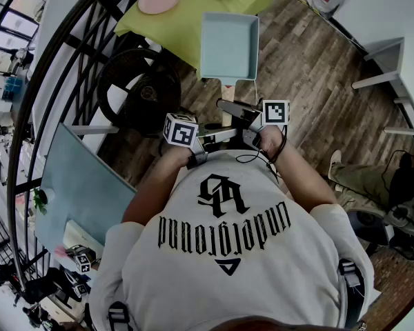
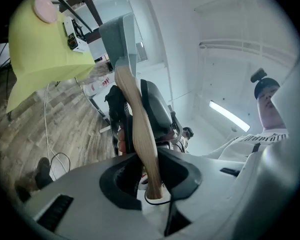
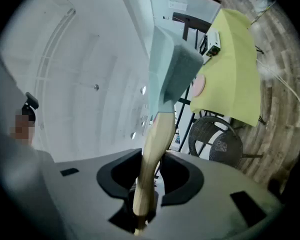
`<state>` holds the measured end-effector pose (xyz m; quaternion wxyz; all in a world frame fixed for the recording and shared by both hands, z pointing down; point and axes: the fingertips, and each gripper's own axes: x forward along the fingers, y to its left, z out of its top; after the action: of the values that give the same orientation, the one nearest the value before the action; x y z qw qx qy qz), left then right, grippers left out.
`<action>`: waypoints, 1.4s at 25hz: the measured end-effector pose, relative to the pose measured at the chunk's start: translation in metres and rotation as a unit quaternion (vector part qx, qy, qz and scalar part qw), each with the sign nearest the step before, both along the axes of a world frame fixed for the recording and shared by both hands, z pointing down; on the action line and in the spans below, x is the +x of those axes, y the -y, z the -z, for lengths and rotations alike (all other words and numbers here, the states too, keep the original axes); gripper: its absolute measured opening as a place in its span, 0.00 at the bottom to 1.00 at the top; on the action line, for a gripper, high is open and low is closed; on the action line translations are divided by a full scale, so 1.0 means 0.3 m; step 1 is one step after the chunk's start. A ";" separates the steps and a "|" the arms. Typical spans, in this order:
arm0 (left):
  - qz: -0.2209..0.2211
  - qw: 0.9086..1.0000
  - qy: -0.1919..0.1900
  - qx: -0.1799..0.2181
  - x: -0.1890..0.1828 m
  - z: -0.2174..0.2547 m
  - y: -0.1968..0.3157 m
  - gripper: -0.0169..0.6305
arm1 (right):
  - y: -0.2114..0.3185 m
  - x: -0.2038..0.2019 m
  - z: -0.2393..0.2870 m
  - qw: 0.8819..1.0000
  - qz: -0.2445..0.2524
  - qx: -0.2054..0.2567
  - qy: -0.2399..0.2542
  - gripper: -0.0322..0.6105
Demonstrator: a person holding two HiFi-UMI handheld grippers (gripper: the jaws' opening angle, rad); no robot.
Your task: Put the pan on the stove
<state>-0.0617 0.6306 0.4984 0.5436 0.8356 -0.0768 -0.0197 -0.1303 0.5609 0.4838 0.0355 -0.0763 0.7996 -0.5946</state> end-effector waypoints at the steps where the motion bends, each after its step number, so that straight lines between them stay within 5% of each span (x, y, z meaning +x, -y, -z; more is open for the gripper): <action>1: 0.000 1.000 0.000 0.001 0.000 -0.001 -0.001 0.16 | -0.003 -0.005 0.008 1.000 0.000 -0.004 0.006 0.23; 11: 0.005 1.000 0.007 0.011 0.025 0.001 0.065 0.16 | 0.059 0.017 0.013 1.000 0.003 -0.002 0.008 0.23; 35: -0.027 1.000 -0.003 0.002 0.503 0.022 0.888 0.17 | 0.896 0.499 0.022 1.000 -0.005 0.006 -0.011 0.23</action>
<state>0.0892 0.3643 0.4919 0.5424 0.8385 -0.0522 -0.0074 0.0193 0.2920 0.4771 0.0301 -0.0866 0.8033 -0.5885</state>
